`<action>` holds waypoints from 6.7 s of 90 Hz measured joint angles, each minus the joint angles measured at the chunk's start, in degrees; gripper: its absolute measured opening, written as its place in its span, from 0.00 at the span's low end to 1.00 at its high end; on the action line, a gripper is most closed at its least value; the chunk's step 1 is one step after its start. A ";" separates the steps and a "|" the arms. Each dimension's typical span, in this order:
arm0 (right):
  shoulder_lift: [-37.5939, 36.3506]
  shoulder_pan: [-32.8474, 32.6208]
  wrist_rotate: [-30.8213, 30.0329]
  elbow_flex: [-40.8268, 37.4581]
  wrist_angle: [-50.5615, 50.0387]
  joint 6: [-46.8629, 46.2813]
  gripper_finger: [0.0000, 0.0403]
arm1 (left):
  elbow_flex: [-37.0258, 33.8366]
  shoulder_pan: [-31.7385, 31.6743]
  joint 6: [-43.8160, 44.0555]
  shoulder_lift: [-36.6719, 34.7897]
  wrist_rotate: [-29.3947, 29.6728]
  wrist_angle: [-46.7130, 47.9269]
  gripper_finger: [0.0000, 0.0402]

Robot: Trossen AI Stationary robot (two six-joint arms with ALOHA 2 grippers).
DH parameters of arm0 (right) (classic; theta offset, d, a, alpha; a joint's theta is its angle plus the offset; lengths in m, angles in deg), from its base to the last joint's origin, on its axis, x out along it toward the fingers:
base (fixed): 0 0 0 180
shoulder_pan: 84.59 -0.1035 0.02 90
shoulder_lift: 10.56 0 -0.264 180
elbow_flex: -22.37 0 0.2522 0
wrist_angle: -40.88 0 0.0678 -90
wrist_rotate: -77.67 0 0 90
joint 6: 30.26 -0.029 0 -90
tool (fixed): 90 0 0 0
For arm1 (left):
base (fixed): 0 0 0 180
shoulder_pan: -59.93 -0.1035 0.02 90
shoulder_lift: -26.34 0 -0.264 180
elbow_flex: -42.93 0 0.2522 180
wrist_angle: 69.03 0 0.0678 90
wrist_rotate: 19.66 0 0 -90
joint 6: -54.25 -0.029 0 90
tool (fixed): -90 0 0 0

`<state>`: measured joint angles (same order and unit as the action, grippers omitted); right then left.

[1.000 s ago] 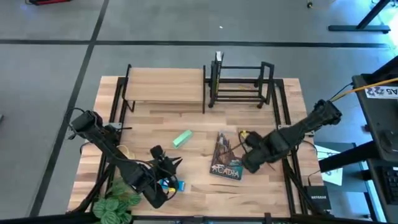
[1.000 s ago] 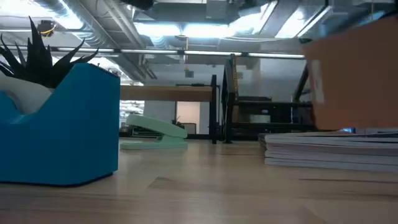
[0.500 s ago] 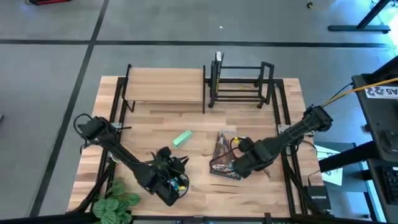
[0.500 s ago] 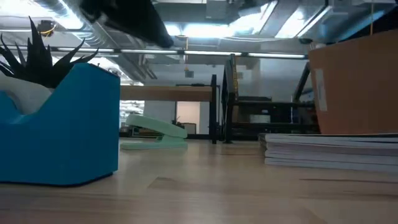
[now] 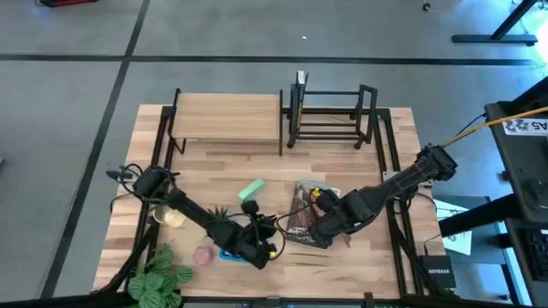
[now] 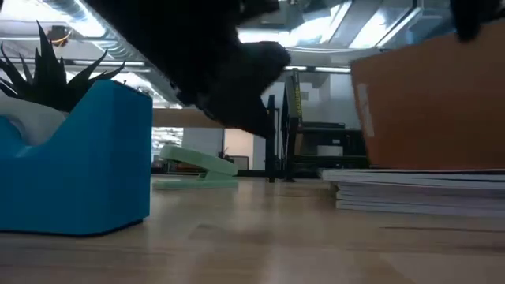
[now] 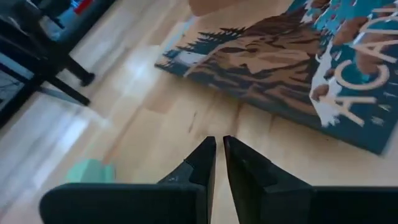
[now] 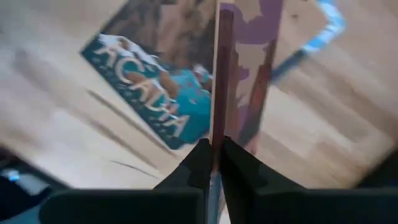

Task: Stock shelves
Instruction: Remove the red purple book from the bookshelf

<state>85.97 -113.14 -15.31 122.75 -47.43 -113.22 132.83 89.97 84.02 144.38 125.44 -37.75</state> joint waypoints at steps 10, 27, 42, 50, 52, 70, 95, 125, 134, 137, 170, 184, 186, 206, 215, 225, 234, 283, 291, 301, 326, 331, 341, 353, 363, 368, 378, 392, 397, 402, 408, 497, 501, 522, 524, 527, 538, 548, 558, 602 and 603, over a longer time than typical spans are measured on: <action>0.85 1.58 0.04 -0.01 2.68 2.64 0.04 | 0.00 -0.20 -0.08 -0.02 -0.03 -0.28 0.05; 3.04 3.61 1.03 -0.05 6.15 7.18 0.04 | 0.00 -0.54 -0.39 -0.04 -0.08 -0.29 0.05; 4.89 4.23 -0.48 -0.10 9.28 9.75 0.05 | 0.00 -1.12 -1.30 -0.04 -0.03 -0.60 0.05; 5.82 4.23 -1.57 -0.10 10.38 10.44 0.08 | 0.00 -1.34 -1.31 -0.04 -0.07 -0.46 0.05; 5.93 4.23 -1.76 -0.10 10.71 10.99 0.09 | 0.00 -1.33 -1.31 -0.04 -0.07 -0.47 0.05; 6.03 3.61 -2.97 -0.12 13.14 15.96 0.32 | 0.00 -1.29 -1.31 -0.07 -0.77 -0.43 0.05; 5.90 -1.31 -2.39 2.51 -8.31 18.68 0.54 | 0.00 -2.98 -0.40 -0.07 -4.90 -0.03 0.05; 2.46 -4.12 6.84 -20.50 -9.77 9.90 0.42 | 0.00 -11.00 1.64 -0.07 -19.16 1.35 0.05; 2.20 -4.10 7.05 -25.86 -9.15 9.96 0.38 | 0.04 -12.52 2.24 0.68 -22.07 1.19 0.05; 2.20 -4.03 6.66 -27.01 -8.13 10.43 0.38 | 0.04 -13.12 2.32 1.36 -23.25 1.25 0.05; 2.19 -4.76 5.55 -27.74 19.20 25.27 0.36 | 0.05 -17.61 -3.13 5.20 -23.72 -11.17 0.05; 2.20 -6.74 5.67 -23.15 19.19 29.97 0.36 | -0.04 -18.40 -6.02 5.51 -23.29 -14.76 0.05; 2.20 -7.21 5.67 -22.38 18.78 30.49 0.36 | -0.04 -18.40 -6.18 5.51 -22.73 -14.58 0.05; 1.96 -11.38 3.12 -17.73 4.54 27.82 0.36 | 0.02 -16.68 -4.27 5.15 -18.96 -9.13 0.05; 1.87 -10.96 2.20 -20.93 0.73 22.33 0.36 | 0.07 -15.96 -1.73 4.98 -19.73 -7.44 0.05; 1.96 -9.36 1.50 -25.76 5.94 21.55 0.36 | 0.09 -15.57 0.22 4.97 -21.60 -6.72 0.05; 1.96 -7.53 0.54 -29.18 13.26 21.95 0.36 | 0.17 -15.52 2.42 5.18 -24.92 -6.60 0.05; 0.95 -9.21 -0.93 -21.78 18.82 28.81 0.36 | -0.09 -12.37 -0.41 4.85 -25.89 -14.53 0.05; 0.56 -11.65 -2.26 -21.10 17.81 25.79 0.36 | -0.09 -11.26 0.70 3.91 -24.88 -11.28 0.05; 0.71 -14.62 -3.47 -21.54 18.83 19.23 0.36 | -0.07 -9.02 3.17 3.09 -23.94 -6.20 0.05; 1.23 -20.12 -12.56 -22.89 43.71 12.42 0.36 | 0.00 -3.41 4.94 4.08 -24.67 -5.25 0.05; 1.83 -20.38 -15.23 -22.89 46.96 12.40 0.36 | 0.09 -3.50 4.79 4.89 -24.38 -7.52 0.05; 3.43 -20.11 -17.07 -22.94 49.43 12.33 0.36 | 0.09 -5.09 3.43 6.39 -26.12 -13.00 0.05; 5.19 -19.80 -16.92 -22.95 49.90 12.31 0.36 | 0.07 -6.62 1.19 7.11 -29.14 -19.37 0.05; 6.62 -19.81 -17.04 -22.96 50.10 12.34 0.36 | -0.04 -7.34 -0.58 7.18 -29.49 -21.70 0.05; 7.48 -19.79 -16.91 -22.96 49.23 12.53 0.36 | -0.04 -7.62 -0.69 7.21 -29.70 -22.08 0.05; 9.12 -19.70 -17.50 -22.96 45.41 12.51 0.36 | -0.04 -7.56 -0.58 7.21 -29.72 -21.71 0.05; 11.07 -18.52 -19.38 -22.96 43.00 11.34 0.36 | 0.07 -7.46 -0.24 7.21 -29.42 -20.58 0.05; 11.35 -18.13 -19.44 -22.94 42.73 11.33 0.36 | 0.07 -7.41 -0.24 7.21 -29.25 -20.49 0.05; 11.38 -17.78 -19.72 -22.94 41.70 11.31 0.36 | 0.07 -7.39 -0.24 7.21 -29.18 -20.42 0.05; 11.38 -17.76 -20.65 -22.74 39.80 10.23 0.36 | 0.07 -7.39 -0.22 7.19 -29.14 -20.36 0.05; 6.68 -15.37 -10.47 -18.11 -7.18 5.68 0.36 | -0.04 -20.71 -6.11 4.28 -21.90 -9.07 0.05; 6.68 -14.69 -9.35 -19.66 -6.89 6.64 0.36 | -0.04 -21.36 -6.65 4.28 -21.96 -9.41 0.05; 6.68 -14.16 -6.92 -25.86 1.57 10.77 0.36 | -0.04 -24.62 -10.12 4.28 -23.77 -12.52 0.05; 6.68 -14.18 -6.53 -26.13 2.50 11.27 0.36 | -0.04 -24.86 -10.55 4.28 -24.04 -13.07 0.05; 6.68 -14.17 -6.34 -26.35 4.07 11.53 0.36 | -0.04 -25.24 -10.77 4.28 -24.54 -13.95 0.05; 6.68 -14.19 -6.38 -25.83 5.96 12.76 0.36 | -0.04 -26.16 -10.80 4.28 -26.58 -17.26 0.05; 6.68 -14.17 -6.47 -24.42 6.36 14.58 0.36 | -0.04 -26.16 -11.03 4.28 -27.20 -18.69 0.05; 6.68 -14.24 -6.43 -22.68 7.31 17.57 0.36 | -0.04 -25.56 -12.02 4.27 -27.22 -17.76 0.05; 5.38 -16.15 -6.47 -24.92 3.48 16.17 0.36 | 0.00 -22.07 -8.19 4.20 -25.30 -12.47 0.05; 5.20 -16.07 -6.57 -25.39 3.93 16.17 0.36 | 0.00 -22.06 -7.98 4.20 -25.56 -12.48 0.05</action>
<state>91.18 -129.21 -21.88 97.35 -43.50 -97.05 132.83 67.91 76.05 148.57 99.88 -50.23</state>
